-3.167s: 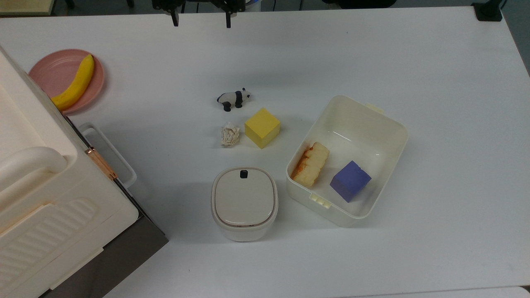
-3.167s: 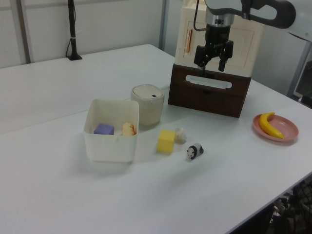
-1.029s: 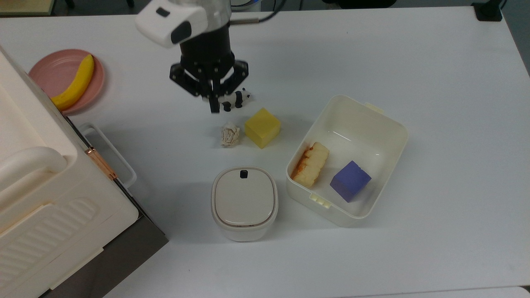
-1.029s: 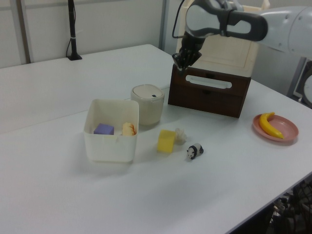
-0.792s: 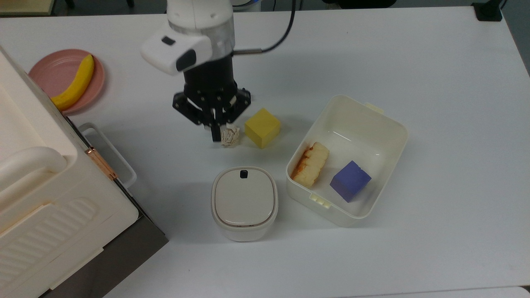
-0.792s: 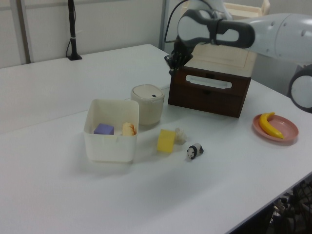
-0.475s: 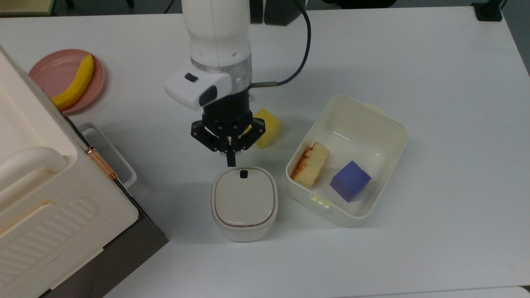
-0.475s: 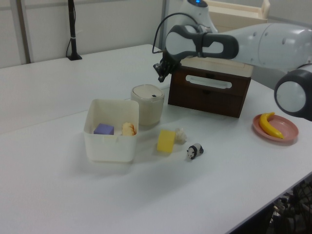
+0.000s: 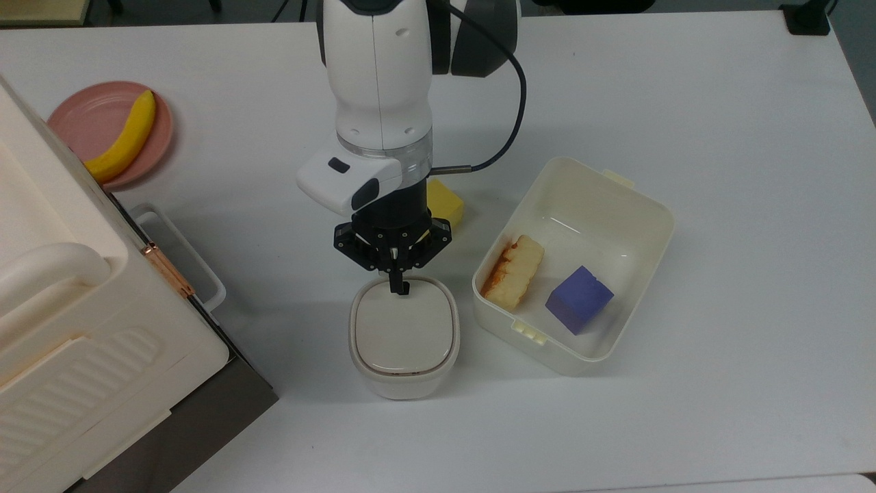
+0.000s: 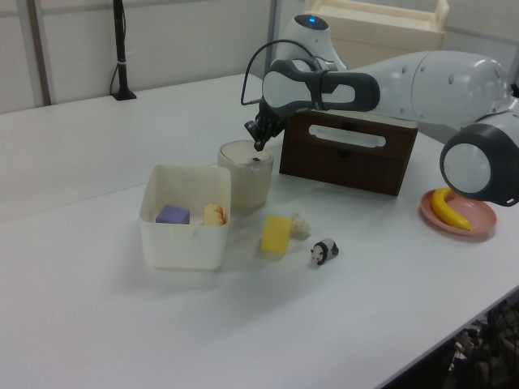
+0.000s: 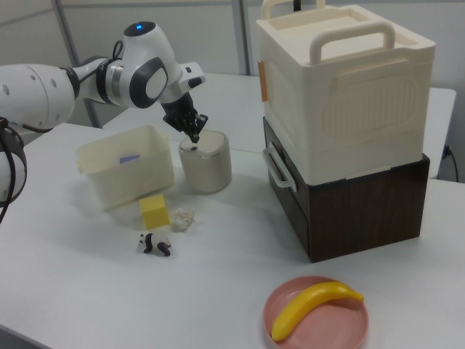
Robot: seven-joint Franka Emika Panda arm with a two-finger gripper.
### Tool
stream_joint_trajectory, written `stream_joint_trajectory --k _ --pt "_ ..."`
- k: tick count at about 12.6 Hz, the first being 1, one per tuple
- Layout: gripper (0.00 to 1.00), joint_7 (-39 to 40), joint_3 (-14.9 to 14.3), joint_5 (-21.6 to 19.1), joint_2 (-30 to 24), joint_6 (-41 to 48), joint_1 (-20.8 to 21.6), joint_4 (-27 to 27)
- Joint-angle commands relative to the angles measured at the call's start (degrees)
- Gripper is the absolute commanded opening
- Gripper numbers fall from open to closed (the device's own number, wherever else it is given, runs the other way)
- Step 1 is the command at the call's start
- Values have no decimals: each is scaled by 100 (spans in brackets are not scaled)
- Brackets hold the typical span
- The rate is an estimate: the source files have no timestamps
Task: Open the trash can
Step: 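Close the gripper on the black tab of the lid, then lift the tab upward to flip the lid open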
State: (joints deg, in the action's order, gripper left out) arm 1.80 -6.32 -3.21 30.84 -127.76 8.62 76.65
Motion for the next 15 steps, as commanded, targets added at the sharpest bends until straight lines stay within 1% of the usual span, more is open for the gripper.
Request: stream_joint_trajectory --k 1,5,7,10,11,14,15 --pt "0 -92 -115 -22 229 -91 148 -88" --pt "0 -92 -106 -13 273 -74 175 -27" --pt "0 -92 -106 -48 195 -3 193 -9" --pt "0 -101 -106 -101 -402 119 140 87" --pt "0 -101 -106 -110 -508 137 131 96" --pt "0 -171 -98 -92 -1113 330 79 472" --pt "8 -171 -98 -101 -1324 592 78 544"
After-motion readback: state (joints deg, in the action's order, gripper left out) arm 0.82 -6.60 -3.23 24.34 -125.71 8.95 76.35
